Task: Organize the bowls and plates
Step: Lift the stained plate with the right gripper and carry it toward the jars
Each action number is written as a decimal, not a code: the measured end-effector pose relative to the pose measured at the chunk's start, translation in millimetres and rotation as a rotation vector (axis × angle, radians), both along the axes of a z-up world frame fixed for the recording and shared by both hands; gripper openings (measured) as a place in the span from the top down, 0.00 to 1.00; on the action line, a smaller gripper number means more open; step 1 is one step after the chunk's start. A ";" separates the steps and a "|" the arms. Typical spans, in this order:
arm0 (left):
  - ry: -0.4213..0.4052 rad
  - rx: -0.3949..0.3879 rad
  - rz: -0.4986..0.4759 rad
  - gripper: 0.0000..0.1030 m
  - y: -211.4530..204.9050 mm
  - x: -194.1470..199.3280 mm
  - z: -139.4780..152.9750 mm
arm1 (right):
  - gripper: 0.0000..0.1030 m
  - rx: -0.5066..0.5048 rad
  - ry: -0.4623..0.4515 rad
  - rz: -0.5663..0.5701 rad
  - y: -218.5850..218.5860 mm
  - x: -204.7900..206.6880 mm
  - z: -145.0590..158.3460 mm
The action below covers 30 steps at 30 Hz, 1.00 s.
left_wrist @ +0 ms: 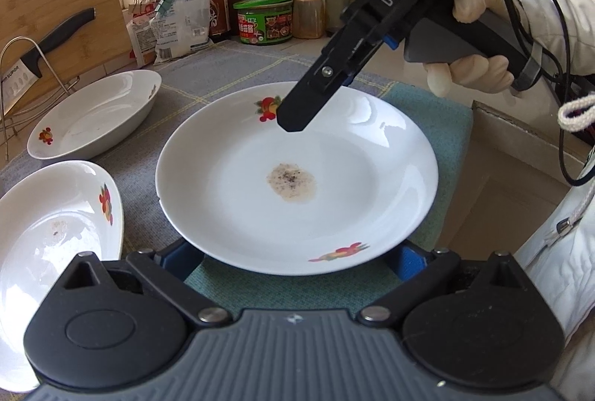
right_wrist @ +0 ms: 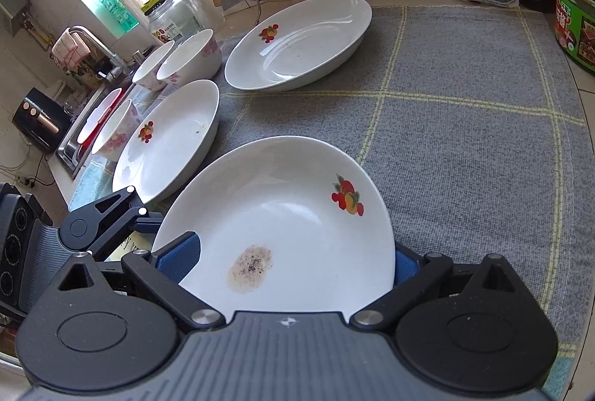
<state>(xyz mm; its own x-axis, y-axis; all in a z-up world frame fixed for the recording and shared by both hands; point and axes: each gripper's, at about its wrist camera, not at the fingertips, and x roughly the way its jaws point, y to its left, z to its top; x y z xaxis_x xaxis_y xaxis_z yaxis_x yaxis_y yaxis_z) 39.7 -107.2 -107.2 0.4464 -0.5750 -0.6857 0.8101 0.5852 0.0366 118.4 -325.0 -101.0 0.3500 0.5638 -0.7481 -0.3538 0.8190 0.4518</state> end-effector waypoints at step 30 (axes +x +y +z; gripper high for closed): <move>-0.039 -0.003 -0.060 0.02 -64.9 52.7 16.7 | 0.00 -0.054 -0.110 -0.059 -62.0 31.3 27.4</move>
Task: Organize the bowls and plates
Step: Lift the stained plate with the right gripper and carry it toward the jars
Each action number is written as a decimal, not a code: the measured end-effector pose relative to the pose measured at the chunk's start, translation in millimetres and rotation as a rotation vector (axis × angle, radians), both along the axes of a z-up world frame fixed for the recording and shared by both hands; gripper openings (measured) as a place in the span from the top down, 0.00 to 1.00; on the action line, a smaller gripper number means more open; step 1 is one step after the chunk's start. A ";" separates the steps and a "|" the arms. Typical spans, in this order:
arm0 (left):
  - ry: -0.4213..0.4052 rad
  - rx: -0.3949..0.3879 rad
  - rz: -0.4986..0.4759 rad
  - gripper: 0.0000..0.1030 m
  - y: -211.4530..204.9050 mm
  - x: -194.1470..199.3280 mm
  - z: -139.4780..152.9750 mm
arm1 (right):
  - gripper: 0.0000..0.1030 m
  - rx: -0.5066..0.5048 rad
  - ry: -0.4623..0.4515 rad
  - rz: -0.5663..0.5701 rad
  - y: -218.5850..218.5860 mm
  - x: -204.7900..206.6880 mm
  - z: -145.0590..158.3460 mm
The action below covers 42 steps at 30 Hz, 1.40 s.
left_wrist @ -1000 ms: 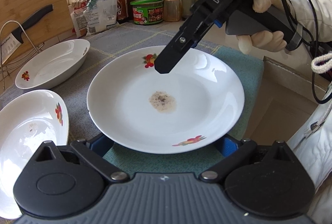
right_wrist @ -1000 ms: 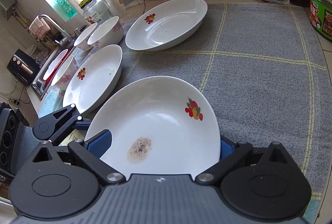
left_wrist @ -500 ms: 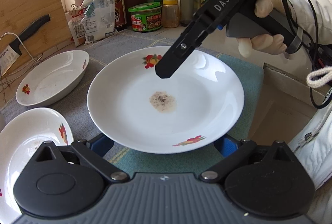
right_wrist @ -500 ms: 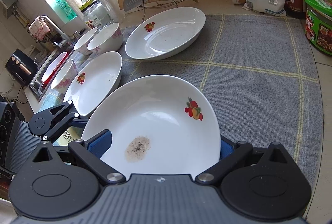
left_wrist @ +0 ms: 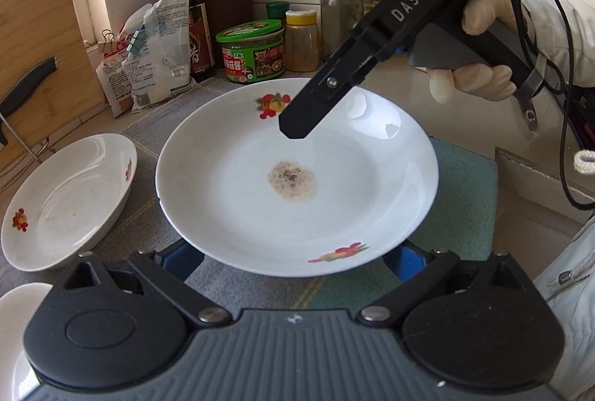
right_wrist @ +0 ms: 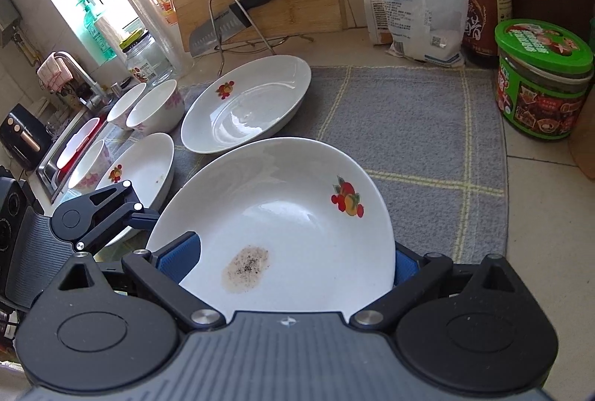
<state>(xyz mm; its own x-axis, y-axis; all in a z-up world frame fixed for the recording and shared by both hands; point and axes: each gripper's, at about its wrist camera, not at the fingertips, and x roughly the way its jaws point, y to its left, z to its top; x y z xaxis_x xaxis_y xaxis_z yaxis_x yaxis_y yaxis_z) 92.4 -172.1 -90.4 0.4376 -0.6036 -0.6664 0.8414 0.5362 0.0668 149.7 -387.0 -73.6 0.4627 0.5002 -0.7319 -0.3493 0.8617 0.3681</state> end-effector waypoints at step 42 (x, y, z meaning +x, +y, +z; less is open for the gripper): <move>0.041 0.021 0.045 0.02 -71.8 61.3 -32.4 | 0.00 -0.086 -0.020 -0.038 -54.4 60.7 -28.0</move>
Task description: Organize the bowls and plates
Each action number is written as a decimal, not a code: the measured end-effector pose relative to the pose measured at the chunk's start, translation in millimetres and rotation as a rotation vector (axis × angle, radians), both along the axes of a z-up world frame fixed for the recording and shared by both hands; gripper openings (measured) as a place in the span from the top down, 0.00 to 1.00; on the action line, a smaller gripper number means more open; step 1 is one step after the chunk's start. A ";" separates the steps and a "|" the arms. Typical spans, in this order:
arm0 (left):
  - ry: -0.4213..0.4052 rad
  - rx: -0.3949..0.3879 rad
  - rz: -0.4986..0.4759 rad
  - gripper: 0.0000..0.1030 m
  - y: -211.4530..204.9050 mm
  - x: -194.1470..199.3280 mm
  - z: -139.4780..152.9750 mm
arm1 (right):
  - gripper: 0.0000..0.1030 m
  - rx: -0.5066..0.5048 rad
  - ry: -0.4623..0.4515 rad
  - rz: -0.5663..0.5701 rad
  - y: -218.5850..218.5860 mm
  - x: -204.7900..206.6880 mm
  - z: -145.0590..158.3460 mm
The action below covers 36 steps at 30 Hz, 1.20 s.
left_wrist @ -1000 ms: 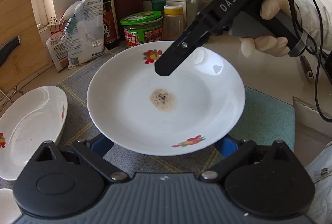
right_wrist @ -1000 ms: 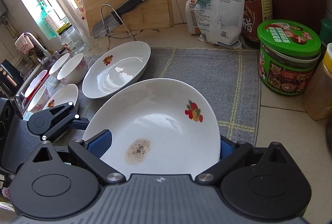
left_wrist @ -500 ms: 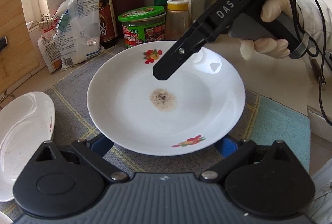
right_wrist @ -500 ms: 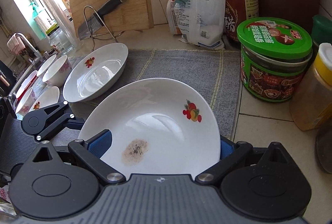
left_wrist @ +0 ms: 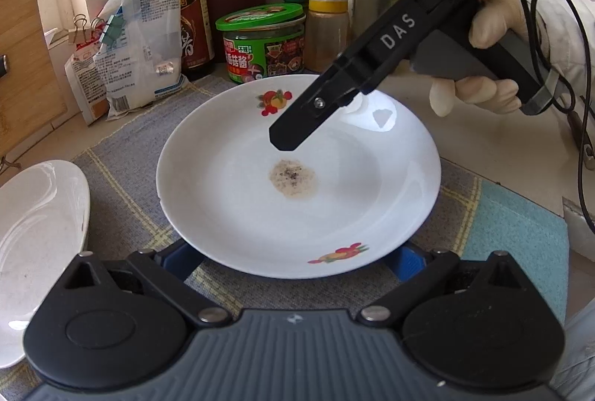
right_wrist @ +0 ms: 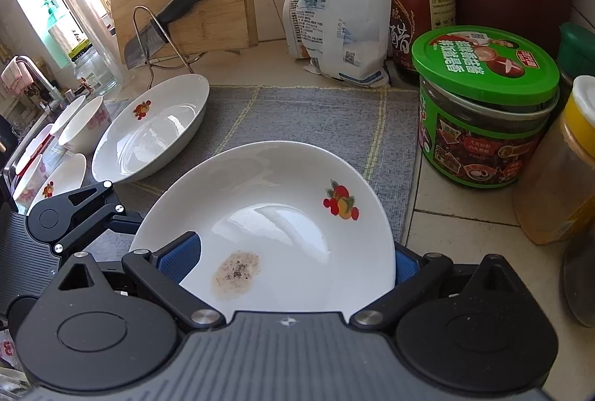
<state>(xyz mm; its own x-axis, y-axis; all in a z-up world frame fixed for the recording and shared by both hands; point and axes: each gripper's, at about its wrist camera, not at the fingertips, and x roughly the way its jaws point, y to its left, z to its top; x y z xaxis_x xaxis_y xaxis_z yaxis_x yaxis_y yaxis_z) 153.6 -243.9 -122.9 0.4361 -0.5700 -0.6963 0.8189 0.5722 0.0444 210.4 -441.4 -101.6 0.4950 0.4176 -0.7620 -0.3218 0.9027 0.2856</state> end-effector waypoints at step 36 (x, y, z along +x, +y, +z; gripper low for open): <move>-0.037 -0.117 0.375 0.01 131.0 -89.3 74.2 | 0.00 -0.087 -0.260 0.124 130.8 -58.4 68.8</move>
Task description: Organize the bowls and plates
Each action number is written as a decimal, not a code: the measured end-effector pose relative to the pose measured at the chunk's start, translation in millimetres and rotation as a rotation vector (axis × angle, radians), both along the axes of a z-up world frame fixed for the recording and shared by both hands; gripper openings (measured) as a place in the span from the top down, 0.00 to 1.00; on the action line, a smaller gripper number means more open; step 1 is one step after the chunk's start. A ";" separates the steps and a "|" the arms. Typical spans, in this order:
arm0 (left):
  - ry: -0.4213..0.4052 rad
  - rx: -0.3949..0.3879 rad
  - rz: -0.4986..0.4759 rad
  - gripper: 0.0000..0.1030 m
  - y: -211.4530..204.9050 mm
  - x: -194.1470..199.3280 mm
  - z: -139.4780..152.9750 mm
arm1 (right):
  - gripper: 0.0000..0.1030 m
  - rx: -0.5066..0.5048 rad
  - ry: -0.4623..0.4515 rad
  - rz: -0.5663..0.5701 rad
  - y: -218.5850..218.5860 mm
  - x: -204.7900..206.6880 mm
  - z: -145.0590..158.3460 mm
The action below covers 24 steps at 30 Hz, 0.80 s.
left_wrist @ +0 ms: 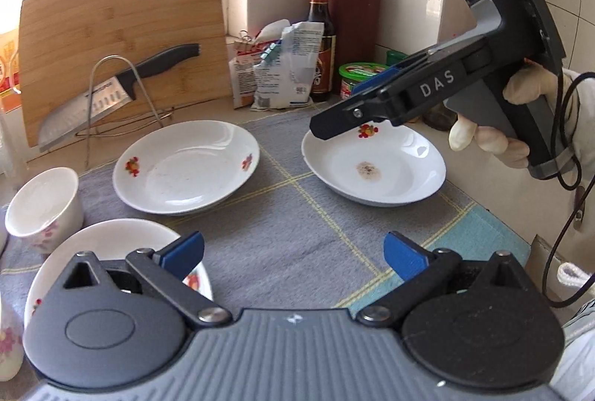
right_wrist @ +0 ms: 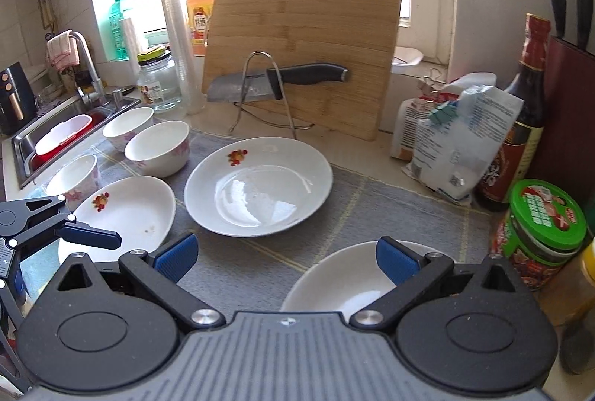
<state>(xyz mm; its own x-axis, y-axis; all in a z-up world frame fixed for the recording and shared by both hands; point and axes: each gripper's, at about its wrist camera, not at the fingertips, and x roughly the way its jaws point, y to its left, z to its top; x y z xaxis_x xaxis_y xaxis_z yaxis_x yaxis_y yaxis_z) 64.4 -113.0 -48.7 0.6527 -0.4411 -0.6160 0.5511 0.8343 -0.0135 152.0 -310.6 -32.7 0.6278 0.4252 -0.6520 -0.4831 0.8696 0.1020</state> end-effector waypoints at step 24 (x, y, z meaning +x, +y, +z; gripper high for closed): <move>0.094 0.079 0.136 0.01 165.4 -26.1 -52.4 | 0.00 0.020 0.213 -0.043 141.8 -37.0 -53.0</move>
<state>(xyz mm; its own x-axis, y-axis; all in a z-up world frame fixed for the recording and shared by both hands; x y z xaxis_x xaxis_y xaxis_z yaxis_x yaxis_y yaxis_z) 38.3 52.4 -101.1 0.6407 -0.3003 -0.7067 0.4326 0.9016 0.0091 115.0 -168.8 -85.7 0.4946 0.4152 -0.7636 -0.4117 0.8856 0.2149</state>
